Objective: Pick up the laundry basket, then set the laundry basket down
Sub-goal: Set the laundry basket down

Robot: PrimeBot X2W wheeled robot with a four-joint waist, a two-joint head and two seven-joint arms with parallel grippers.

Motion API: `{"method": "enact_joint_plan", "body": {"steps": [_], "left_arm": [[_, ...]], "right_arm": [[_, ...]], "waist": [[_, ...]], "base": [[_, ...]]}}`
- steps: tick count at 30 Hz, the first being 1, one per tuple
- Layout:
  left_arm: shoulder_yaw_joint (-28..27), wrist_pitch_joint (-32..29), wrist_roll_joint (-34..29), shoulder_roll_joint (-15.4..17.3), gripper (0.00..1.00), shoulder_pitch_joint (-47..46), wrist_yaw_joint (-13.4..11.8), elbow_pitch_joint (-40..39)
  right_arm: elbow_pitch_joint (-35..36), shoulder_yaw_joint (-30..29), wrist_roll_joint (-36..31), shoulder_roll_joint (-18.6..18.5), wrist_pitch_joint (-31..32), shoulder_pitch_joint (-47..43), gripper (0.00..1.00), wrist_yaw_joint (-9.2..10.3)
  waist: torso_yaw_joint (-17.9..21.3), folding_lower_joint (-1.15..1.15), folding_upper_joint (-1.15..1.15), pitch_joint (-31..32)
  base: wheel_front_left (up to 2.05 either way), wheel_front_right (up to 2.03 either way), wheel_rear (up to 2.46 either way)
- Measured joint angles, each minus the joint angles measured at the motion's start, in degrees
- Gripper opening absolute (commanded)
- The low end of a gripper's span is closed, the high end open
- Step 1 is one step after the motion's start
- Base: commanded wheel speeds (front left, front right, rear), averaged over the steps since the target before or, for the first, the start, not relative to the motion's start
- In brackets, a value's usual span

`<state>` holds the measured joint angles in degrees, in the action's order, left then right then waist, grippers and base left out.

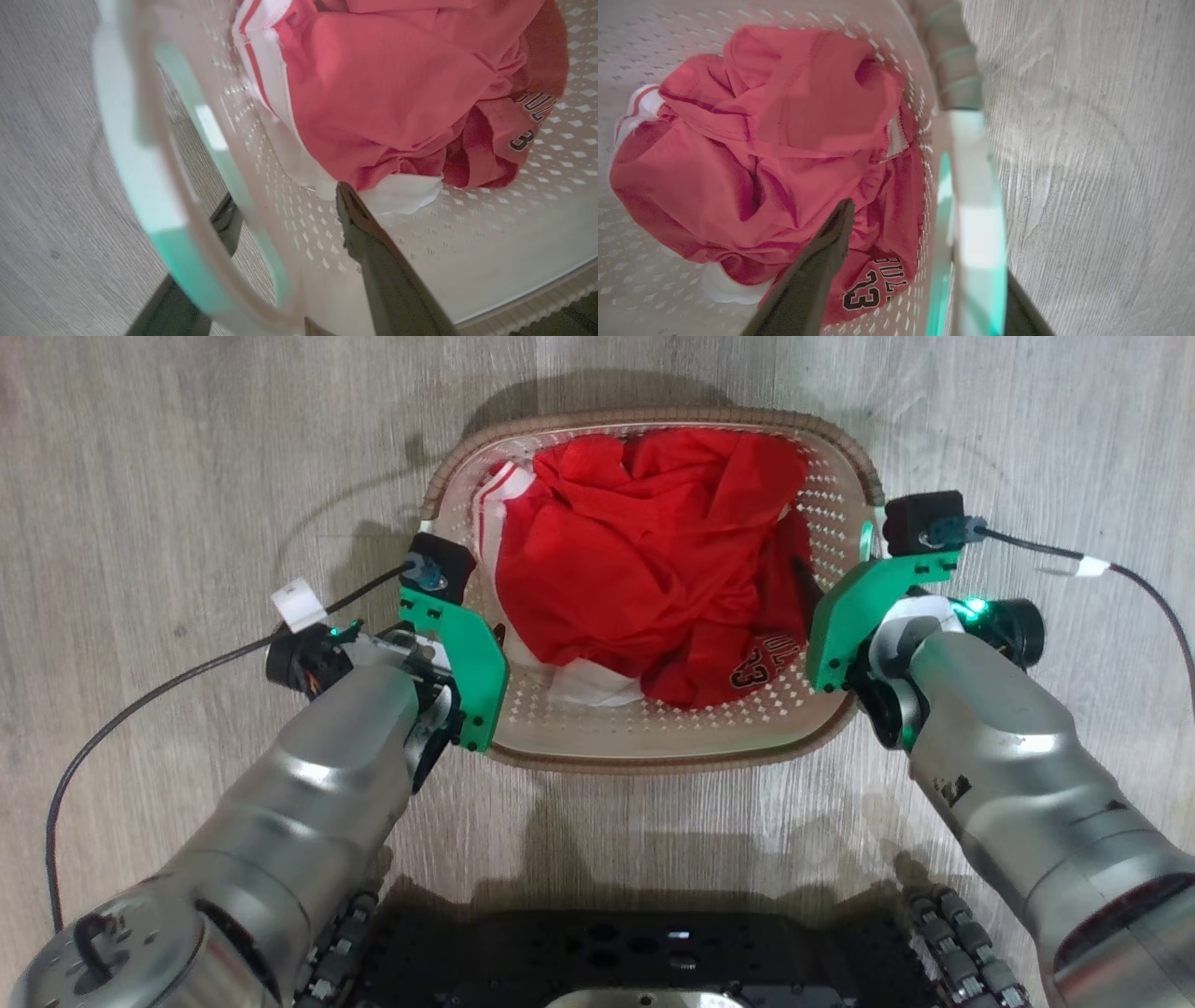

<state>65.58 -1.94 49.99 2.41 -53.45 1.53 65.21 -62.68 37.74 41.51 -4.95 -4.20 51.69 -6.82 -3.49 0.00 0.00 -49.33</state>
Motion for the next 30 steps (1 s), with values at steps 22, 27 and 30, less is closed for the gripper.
{"method": "enact_joint_plan", "body": {"steps": [22, 27, 30], "left_arm": [[3.42, 1.88, 3.58, -0.10, 1.00, 0.25, -1.19, 0.31], [4.12, 2.54, 4.50, -0.10, 1.00, 0.73, -1.56, 0.12], [4.30, 2.59, 4.83, -0.10, 1.00, 0.93, -1.57, 0.10]], "right_arm": [[-7.72, 1.82, 3.41, 0.76, -0.18, 0.82, 1.00, -0.27], [-9.25, 1.96, 3.41, 0.77, -0.18, 0.87, 1.00, -0.27], [-9.47, 2.16, 3.42, 0.77, -0.18, 0.86, 1.00, -0.27]], "waist": [[-0.23, 0.00, 0.00, 3.13], [-0.51, 0.00, 0.00, 4.68], [-0.63, 0.00, 0.00, 5.35]], "base": [[0.00, 0.00, 0.00], [0.00, 0.00, 0.00], [0.00, 0.00, 0.00]]}}
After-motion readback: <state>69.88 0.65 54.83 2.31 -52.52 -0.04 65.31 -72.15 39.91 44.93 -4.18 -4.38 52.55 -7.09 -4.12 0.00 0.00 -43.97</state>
